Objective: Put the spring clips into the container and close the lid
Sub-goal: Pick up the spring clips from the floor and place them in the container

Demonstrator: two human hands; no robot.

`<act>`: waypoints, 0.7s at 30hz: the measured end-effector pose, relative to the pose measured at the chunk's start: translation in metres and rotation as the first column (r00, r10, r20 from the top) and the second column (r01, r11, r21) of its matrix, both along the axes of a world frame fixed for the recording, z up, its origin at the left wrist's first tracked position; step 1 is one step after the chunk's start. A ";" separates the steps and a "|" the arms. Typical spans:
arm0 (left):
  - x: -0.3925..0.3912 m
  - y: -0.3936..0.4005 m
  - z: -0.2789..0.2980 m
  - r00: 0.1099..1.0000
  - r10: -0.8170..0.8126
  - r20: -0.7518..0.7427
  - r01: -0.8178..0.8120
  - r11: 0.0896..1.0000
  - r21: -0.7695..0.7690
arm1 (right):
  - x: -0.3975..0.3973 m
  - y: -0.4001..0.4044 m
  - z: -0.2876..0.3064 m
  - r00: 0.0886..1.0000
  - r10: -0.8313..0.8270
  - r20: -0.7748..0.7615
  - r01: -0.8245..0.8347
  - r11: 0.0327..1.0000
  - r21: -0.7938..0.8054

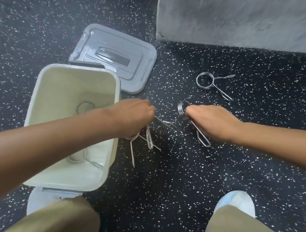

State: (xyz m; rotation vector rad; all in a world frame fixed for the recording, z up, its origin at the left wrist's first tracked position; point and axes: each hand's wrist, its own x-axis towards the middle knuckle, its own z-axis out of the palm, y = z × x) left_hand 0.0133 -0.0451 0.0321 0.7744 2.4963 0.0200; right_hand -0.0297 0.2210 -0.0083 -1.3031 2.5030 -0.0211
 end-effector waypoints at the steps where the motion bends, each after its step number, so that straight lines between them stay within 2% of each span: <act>1: -0.001 -0.003 0.003 0.999 0.031 -0.024 -0.030 0.998 0.047 | -0.001 -0.001 0.003 1.000 -0.024 0.003 0.024 1.000 0.002; 5: -0.002 -0.013 0.023 0.987 0.143 -0.076 -0.123 0.968 0.218 | -0.006 -0.008 0.014 0.992 -0.111 0.066 0.112 0.994 -0.012; 8: -0.002 -0.024 0.033 0.965 0.182 -0.188 -0.117 0.942 0.314 | -0.008 -0.015 0.020 0.984 -0.152 0.097 0.157 0.987 -0.046; 18: 0.006 -0.072 0.080 0.863 0.433 -0.260 -0.322 0.868 0.377 | -0.006 -0.051 0.047 0.962 -0.195 0.190 0.233 0.951 -0.204; 21: 0.017 -0.102 0.091 0.890 0.352 -0.290 -0.247 0.907 0.342 | -0.005 -0.065 0.052 0.958 -0.188 0.216 0.237 0.944 -0.228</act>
